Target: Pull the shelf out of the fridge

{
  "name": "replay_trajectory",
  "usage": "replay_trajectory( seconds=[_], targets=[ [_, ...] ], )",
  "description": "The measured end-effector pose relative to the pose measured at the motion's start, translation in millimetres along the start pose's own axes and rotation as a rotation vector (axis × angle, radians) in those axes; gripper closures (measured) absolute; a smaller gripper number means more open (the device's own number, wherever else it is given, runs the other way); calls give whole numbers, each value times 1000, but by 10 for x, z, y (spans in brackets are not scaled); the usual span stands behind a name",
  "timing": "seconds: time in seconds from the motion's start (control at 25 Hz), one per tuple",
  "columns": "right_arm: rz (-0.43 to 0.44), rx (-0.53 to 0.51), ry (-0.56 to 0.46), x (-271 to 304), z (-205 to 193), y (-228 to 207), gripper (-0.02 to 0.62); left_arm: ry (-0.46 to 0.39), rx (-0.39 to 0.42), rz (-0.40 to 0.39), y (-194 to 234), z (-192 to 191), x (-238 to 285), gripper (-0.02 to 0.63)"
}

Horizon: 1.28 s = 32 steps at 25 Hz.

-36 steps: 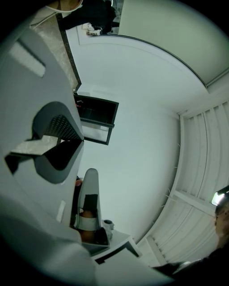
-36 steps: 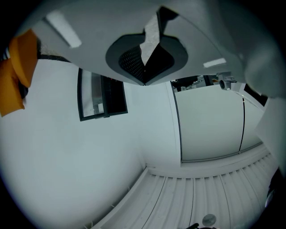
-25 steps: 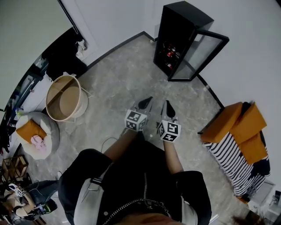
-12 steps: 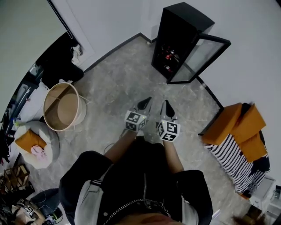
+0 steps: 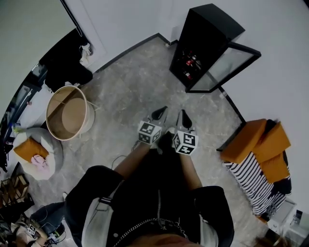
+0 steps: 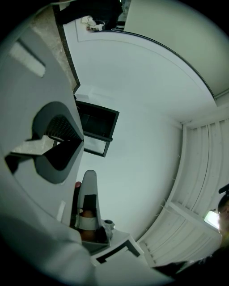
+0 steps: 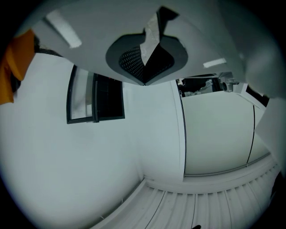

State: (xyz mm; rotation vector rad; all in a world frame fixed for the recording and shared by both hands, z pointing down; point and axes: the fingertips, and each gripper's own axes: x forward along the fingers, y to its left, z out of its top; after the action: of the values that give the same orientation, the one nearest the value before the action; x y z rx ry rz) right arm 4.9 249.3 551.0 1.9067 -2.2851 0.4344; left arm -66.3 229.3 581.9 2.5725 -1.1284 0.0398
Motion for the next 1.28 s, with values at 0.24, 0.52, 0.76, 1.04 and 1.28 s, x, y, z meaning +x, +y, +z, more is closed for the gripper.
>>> replay_trajectory(
  seconds=[0.24,0.52,0.76,1.04,1.28],
  targets=[
    [24,20,8,247,2,15,592,3,9,26,211,51,71,595],
    [44,45,31,796,33,37,592,13,22,66,647,138,242,595],
    [58,48,33,1337,164,116,592,23,28,79,1088,309,521,597],
    [47,55,26,1910,427,-30,592,35,38,58,1407,574,1017,595],
    [15,73,0,2381,674,-236,592,49,65,18,1592,757,1448,597]
  ],
)
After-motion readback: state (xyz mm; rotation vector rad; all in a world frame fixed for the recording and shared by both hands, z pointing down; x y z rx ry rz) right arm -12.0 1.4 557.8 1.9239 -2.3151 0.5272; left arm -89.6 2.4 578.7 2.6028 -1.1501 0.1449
